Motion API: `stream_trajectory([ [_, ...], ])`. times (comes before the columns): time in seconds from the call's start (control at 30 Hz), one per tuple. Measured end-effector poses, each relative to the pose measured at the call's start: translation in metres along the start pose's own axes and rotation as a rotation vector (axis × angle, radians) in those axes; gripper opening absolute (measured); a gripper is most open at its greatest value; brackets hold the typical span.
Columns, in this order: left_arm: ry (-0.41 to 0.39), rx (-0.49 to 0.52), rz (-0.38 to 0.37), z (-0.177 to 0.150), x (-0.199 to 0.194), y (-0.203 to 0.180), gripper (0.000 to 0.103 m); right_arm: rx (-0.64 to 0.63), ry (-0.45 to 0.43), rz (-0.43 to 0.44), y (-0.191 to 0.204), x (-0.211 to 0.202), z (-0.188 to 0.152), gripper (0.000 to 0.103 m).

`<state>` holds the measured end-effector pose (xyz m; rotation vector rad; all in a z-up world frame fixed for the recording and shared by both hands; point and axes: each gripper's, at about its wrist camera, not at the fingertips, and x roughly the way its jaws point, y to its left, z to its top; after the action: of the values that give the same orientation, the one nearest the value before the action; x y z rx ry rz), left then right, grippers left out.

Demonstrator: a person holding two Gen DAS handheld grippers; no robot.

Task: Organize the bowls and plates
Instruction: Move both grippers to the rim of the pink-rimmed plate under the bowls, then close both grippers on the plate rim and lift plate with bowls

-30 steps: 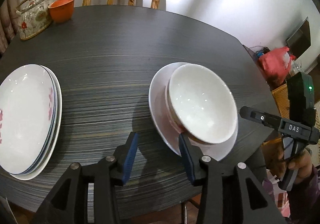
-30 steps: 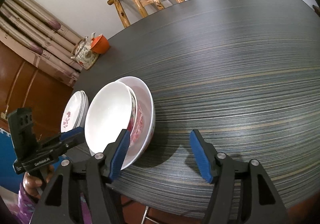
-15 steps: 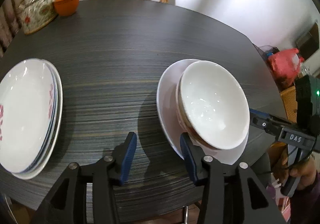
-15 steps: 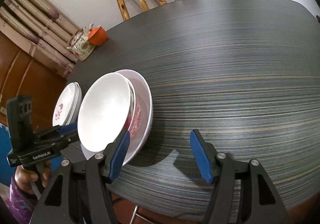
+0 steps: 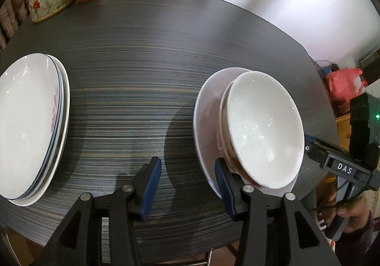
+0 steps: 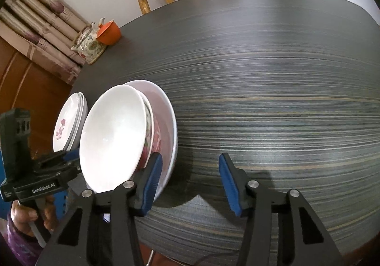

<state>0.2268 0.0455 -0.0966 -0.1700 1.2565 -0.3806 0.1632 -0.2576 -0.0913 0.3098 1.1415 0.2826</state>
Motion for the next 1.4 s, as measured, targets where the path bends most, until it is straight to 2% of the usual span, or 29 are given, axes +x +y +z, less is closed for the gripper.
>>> stream_trajectory([
  [0.1, -0.003, 0.001, 0.053, 0.000, 0.000, 0.000, 0.058, 0.003, 0.001, 0.017, -0.005, 0.004, 0.003, 0.047],
  [0.33, -0.034, 0.111, 0.139, 0.000, 0.002, -0.020, 0.058, -0.011, -0.009, 0.033, -0.008, 0.005, 0.004, 0.047],
  [0.4, -0.035, 0.138, 0.128, -0.002, 0.005, -0.025, 0.058, -0.003, -0.002, 0.049, -0.011, 0.005, 0.005, 0.047],
  [0.67, -0.036, 0.086, 0.066, -0.001, 0.009, -0.016, 0.058, 0.025, -0.002, 0.085, -0.016, 0.005, 0.003, 0.047],
  [0.77, -0.039, 0.087, 0.058, 0.001, 0.009, -0.019, 0.050, 0.021, 0.000, 0.090, -0.016, 0.006, 0.004, 0.047],
  [0.93, -0.028, 0.120, 0.041, 0.010, 0.013, -0.031, 0.020, 0.012, -0.002, 0.096, -0.016, 0.007, 0.004, 0.047],
  [1.03, -0.037, 0.150, 0.067, 0.012, 0.014, -0.038, 0.017, 0.015, 0.008, 0.100, -0.016, 0.009, 0.005, 0.047],
  [1.1, -0.045, 0.143, 0.057, 0.013, 0.013, -0.036, 0.017, 0.015, 0.015, 0.102, -0.017, 0.009, 0.006, 0.047],
  [1.2, -0.057, 0.118, 0.049, 0.014, 0.013, -0.035, 0.016, -0.019, 0.021, 0.097, -0.011, 0.009, 0.007, 0.036],
  [1.27, -0.064, 0.128, 0.070, 0.013, 0.012, -0.037, 0.016, -0.044, 0.022, 0.108, -0.004, 0.009, 0.007, 0.016],
  [1.3, -0.067, 0.125, 0.071, 0.013, 0.012, -0.037, 0.016, -0.068, 0.019, 0.112, 0.003, 0.009, 0.006, 0.011],
  [1.4, -0.073, 0.092, 0.054, 0.013, 0.012, -0.038, 0.015, -0.119, 0.004, 0.054, 0.017, 0.009, 0.004, 0.014],
])
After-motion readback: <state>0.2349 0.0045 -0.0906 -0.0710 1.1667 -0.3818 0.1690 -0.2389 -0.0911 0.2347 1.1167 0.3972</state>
